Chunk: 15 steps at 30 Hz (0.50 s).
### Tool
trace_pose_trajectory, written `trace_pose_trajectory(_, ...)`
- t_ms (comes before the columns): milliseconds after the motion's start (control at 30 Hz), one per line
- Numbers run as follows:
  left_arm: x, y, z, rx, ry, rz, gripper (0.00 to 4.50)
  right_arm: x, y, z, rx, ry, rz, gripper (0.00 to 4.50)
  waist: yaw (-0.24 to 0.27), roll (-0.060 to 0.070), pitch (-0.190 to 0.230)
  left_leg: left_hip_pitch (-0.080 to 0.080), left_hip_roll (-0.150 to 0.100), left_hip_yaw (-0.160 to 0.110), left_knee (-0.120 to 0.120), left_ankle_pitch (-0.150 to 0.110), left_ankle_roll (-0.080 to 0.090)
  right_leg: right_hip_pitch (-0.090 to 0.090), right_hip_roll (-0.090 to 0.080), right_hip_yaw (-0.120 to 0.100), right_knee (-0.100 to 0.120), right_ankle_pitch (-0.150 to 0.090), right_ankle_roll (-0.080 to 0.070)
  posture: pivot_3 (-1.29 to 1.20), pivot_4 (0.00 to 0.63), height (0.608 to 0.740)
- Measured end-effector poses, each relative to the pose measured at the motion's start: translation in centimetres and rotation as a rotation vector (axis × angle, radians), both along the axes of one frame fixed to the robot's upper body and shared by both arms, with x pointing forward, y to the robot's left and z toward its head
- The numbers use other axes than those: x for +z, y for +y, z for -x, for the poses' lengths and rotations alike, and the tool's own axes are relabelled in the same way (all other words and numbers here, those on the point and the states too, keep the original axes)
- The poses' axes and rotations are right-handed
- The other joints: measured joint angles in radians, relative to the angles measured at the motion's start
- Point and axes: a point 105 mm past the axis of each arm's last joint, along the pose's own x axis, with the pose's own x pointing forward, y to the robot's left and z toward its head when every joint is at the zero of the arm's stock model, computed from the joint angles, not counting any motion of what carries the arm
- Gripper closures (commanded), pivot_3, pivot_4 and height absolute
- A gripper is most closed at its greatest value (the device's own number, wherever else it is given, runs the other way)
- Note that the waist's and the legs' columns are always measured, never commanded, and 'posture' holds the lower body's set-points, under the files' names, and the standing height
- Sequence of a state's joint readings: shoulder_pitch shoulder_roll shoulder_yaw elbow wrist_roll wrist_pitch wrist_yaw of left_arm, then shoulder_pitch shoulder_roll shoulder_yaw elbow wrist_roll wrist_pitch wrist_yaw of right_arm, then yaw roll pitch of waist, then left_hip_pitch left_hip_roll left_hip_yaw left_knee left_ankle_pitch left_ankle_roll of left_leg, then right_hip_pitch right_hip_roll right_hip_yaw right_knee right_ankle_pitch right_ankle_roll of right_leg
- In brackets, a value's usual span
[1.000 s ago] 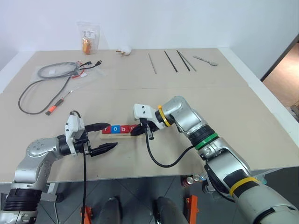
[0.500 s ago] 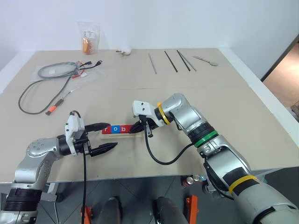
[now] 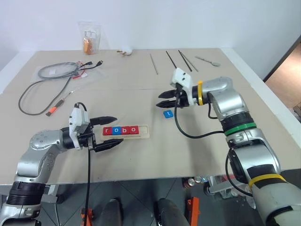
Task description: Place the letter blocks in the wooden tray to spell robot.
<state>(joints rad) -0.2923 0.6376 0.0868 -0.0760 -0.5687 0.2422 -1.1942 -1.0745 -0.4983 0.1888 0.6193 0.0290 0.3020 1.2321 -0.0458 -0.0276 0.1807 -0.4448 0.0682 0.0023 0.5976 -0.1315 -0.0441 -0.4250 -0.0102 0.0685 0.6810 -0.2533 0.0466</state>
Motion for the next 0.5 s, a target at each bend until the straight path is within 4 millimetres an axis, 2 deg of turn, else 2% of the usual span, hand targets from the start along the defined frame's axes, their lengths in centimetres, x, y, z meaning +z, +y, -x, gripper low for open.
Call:
trace_pose_trajectory(133,0.3,-0.4,-0.1,-0.028,-0.007,-0.003,0.00,-1.9,-2.1,0.3,-0.057,0.036,0.009,0.17,-0.001,0.000,0.000,0.000,0.000,0.000,0.000,0.000,0.000,0.000,0.000,0.000,0.000,0.001,0.002,0.00,0.150,0.740)
trace_pose_trajectory(333,0.2,-1.0,-0.4,-0.066,0.002,-0.014,0.00,-3.4,-5.1,-0.2,-0.127,0.022,0.047,0.17,-0.002,0.000,0.000,0.000,0.000,0.000,0.001,0.000,0.000,0.000,0.000,0.000,0.000,0.001,0.001,0.00,0.150,0.740)
trace_pose_trajectory(400,0.2,-1.1,-0.5,-0.070,0.004,-0.017,0.00,-4.5,-6.0,-0.6,-0.173,0.039,0.047,0.17,-0.002,0.000,0.000,0.000,0.000,0.000,0.001,0.000,0.000,0.000,0.000,0.000,0.000,0.001,0.001,0.00,0.150,0.740)
trace_pose_trajectory(500,0.2,-1.1,-0.5,-0.079,0.006,-0.019,0.00,-5.6,-6.5,-1.1,-0.218,0.060,0.031,0.17,-0.004,0.000,0.000,0.000,0.000,0.000,0.001,0.000,0.000,0.000,0.001,0.001,0.000,0.002,0.001,0.00,0.150,0.740)
